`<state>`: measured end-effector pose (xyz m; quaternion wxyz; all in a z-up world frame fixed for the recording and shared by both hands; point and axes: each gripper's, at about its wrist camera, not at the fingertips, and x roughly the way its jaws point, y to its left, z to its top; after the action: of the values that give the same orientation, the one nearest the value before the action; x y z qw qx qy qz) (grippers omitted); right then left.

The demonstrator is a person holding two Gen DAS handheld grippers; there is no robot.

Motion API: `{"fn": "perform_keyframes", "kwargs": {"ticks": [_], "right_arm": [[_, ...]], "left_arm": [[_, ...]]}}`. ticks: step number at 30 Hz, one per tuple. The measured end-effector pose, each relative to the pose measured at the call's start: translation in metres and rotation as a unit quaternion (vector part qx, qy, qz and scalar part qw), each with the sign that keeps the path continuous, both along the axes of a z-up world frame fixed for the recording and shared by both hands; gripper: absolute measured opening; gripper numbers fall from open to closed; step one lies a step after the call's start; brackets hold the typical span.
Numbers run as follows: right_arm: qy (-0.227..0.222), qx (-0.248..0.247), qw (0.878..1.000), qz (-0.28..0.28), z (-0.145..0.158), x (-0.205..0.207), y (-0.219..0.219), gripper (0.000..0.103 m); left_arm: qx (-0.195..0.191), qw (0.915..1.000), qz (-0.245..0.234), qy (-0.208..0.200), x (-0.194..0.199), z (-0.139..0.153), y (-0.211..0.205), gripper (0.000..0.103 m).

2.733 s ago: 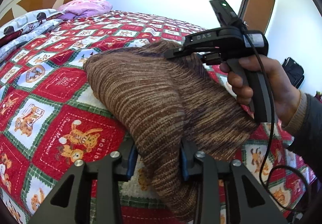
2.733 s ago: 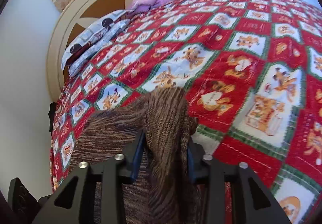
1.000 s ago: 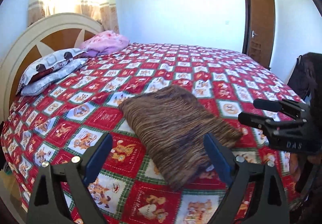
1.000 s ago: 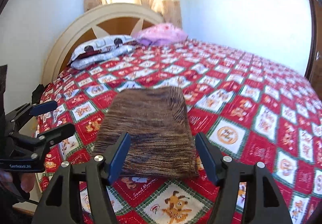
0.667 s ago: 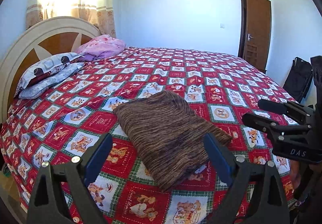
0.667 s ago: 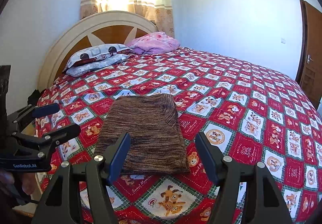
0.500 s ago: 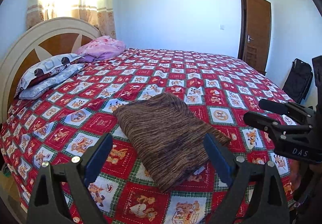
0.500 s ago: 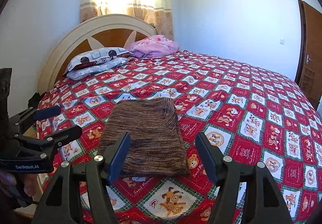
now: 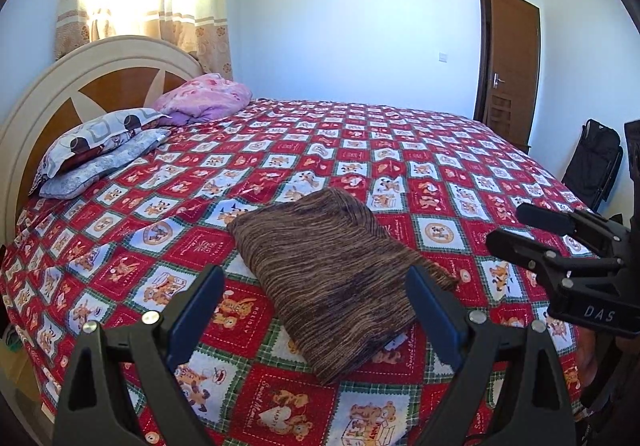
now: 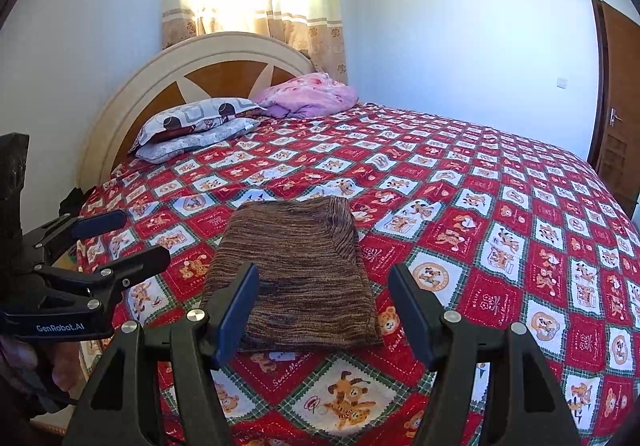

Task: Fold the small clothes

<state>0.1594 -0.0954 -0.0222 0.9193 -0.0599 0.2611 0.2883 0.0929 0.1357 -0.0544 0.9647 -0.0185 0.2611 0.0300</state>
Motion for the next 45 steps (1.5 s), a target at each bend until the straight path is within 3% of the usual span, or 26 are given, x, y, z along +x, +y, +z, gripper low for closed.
{"fn": "perform_keyframes", "kwargs": {"ticks": [25,27,31,39,45], "right_arm": [[-0.008,0.01,1.0,-0.002,0.004,-0.006,0.003,0.068],[-0.011,0.013,1.0,-0.003,0.006,-0.008,0.003,0.068],[-0.018,0.02,1.0,-0.005,0.01,-0.01,0.001,0.068],[-0.029,0.024,0.999,-0.003,0.013,-0.016,0.0,0.068],[-0.035,0.023,0.999,0.005,0.014,-0.022,0.003,0.068]], "left_arm": [[-0.001,1.0,0.001,0.002,0.0,0.002,0.002,0.095],[-0.002,1.0,0.002,0.0,-0.001,0.004,0.003,0.1],[0.0,1.0,-0.001,-0.01,-0.003,0.006,0.003,0.102],[0.006,0.9993,0.016,-0.033,-0.007,0.016,0.006,0.103],[0.005,0.9992,0.03,-0.028,-0.004,0.013,0.012,0.103]]}}
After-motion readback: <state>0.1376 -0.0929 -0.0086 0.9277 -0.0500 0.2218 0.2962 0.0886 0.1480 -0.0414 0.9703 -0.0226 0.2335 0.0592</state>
